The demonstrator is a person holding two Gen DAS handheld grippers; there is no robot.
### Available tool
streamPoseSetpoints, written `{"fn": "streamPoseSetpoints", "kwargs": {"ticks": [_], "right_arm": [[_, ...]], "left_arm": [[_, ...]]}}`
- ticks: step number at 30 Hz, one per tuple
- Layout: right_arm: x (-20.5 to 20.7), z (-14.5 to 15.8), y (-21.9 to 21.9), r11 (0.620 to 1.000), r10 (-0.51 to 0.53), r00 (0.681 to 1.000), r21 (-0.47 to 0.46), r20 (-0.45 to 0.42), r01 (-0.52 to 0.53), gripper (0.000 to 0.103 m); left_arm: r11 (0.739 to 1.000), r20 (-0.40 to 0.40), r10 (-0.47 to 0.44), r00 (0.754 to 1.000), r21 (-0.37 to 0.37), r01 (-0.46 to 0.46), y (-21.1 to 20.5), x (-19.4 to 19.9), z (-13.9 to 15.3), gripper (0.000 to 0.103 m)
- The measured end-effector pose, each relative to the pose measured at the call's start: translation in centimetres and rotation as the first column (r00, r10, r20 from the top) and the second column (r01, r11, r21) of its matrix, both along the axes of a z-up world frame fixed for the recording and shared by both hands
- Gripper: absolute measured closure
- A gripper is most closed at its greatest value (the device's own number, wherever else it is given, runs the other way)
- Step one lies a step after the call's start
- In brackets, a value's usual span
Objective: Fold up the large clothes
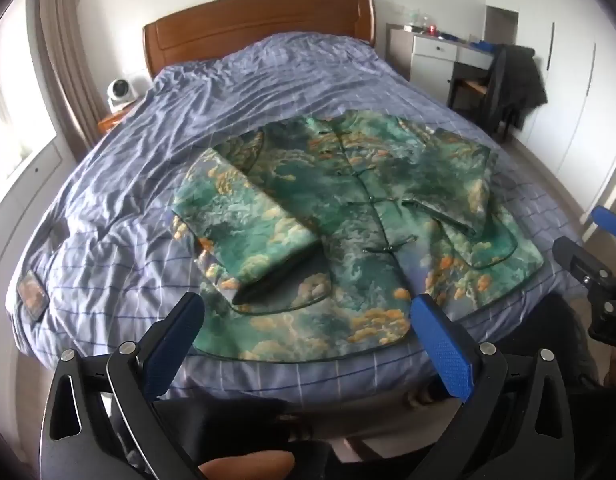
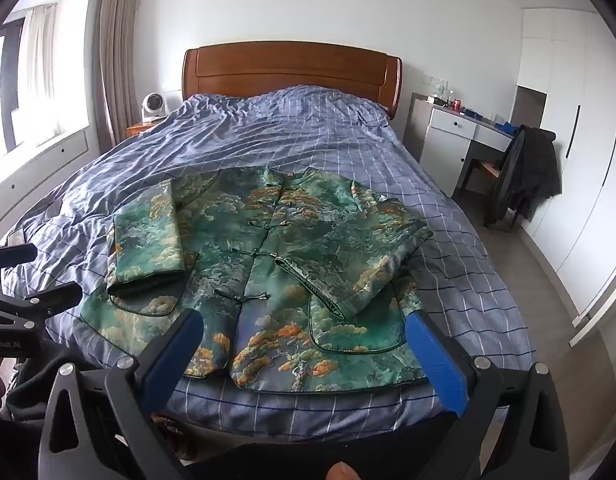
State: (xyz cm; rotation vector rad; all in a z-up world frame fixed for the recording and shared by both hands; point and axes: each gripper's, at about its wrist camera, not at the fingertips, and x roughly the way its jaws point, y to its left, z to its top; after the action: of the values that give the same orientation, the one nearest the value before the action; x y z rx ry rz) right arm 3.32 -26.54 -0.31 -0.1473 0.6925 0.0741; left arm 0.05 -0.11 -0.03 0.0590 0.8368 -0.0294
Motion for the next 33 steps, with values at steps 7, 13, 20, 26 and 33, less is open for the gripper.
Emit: {"fn": "streamPoseSetpoints", "kwargs": {"ticks": [7,13,20,26,33], "right_arm": [[0.2,-0.1,0.1,1.0,0.0,1.0,0.0,0.023,0.0,0.0],[0.0,-0.6,0.4,1.0,0.001,1.0,-0.009,0.015,-0.001,0.0],[0.4,-0.4,0.2,1.0,-0.001,1.0,-0.006,0.002,0.001,0.0],[0.6,-0.3,0.3,1.0,-0.001,1.0,-0.005,-0.001,0.001,0.0],[0.3,0.0,0.4,1.0,-0.001,1.0,-0.006,0.004,0.001,0.0]], "left_arm": [[1.0,-0.021,0.016,1.0,0.002,-0.016,0.4,0.4,-0.5,0.0],[1.0,-0.021,0.03,0.999,-0.001,-0.03,0.7,0.5,-0.6,0.0],[0.999,-0.017,0.032,0.999,0.001,-0.032,0.7,0.4,-0.6,0.0],[0.999,-0.018,0.038,0.999,0.001,-0.038,0.7,0.3,-0.7,0.0],[0.999,-0.02,0.039,0.999,0.004,-0.039,0.8,0.3,-0.7,0.0]]}}
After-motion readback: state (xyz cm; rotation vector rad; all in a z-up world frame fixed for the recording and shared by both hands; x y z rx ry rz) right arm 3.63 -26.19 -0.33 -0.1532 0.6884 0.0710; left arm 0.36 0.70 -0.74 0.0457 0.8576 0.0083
